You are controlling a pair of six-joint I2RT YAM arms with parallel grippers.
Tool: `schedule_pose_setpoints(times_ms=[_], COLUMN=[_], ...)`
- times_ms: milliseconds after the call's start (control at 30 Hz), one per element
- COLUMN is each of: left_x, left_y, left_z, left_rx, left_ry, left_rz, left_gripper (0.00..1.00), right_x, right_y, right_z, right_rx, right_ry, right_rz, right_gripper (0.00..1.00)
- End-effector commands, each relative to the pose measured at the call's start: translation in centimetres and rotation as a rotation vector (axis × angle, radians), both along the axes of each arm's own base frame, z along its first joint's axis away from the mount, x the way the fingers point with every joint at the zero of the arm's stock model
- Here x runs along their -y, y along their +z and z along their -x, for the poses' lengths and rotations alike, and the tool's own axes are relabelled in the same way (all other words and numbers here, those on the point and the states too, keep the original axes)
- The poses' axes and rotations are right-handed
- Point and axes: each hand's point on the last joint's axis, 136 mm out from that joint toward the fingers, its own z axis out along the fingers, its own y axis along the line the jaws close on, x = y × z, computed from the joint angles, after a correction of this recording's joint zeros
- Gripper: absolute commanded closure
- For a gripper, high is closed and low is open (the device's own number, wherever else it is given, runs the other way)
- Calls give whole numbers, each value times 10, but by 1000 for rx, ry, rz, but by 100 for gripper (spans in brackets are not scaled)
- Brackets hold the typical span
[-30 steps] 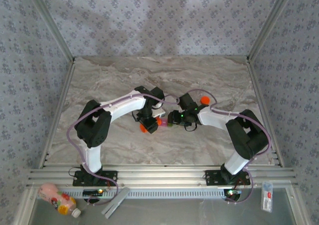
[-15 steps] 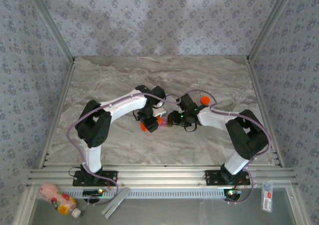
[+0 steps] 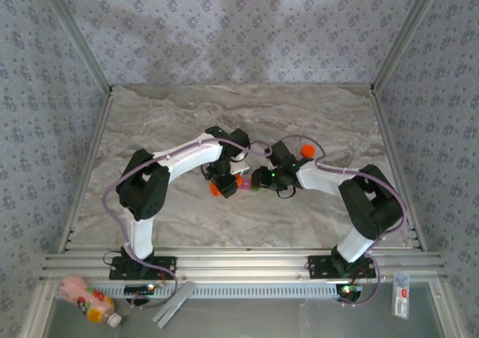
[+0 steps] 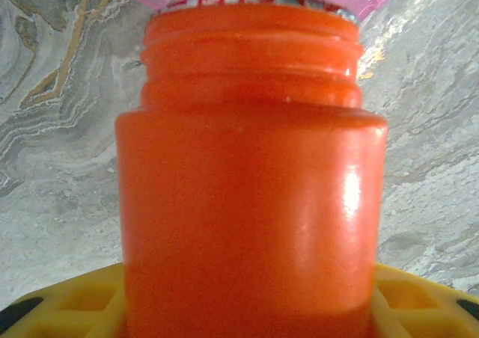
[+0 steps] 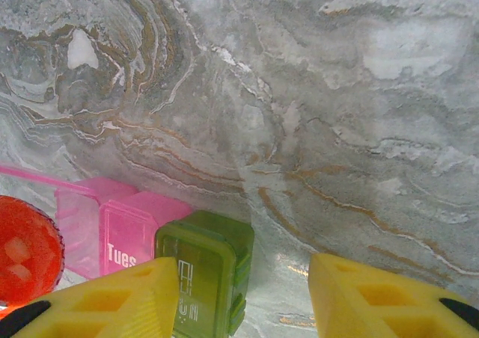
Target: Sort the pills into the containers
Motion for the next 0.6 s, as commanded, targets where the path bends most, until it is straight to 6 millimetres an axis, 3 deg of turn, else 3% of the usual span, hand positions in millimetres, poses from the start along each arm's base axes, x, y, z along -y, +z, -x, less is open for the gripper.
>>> schedule_pose_setpoints(times_ms=[0,567], left_x=[0,3], left_y=[3,-1], left_z=[5,6], left_rx=[-12,-16], left_ry=[-45,-64], left_rz=[-30,-49], left_gripper=[100,100], right_x=[-2,-1], right_y=[0,-1], right_z=[7,7], right_rx=[-16,-18], right_ry=[1,-1], right_rz=[-6,-5], right_gripper=[49,49])
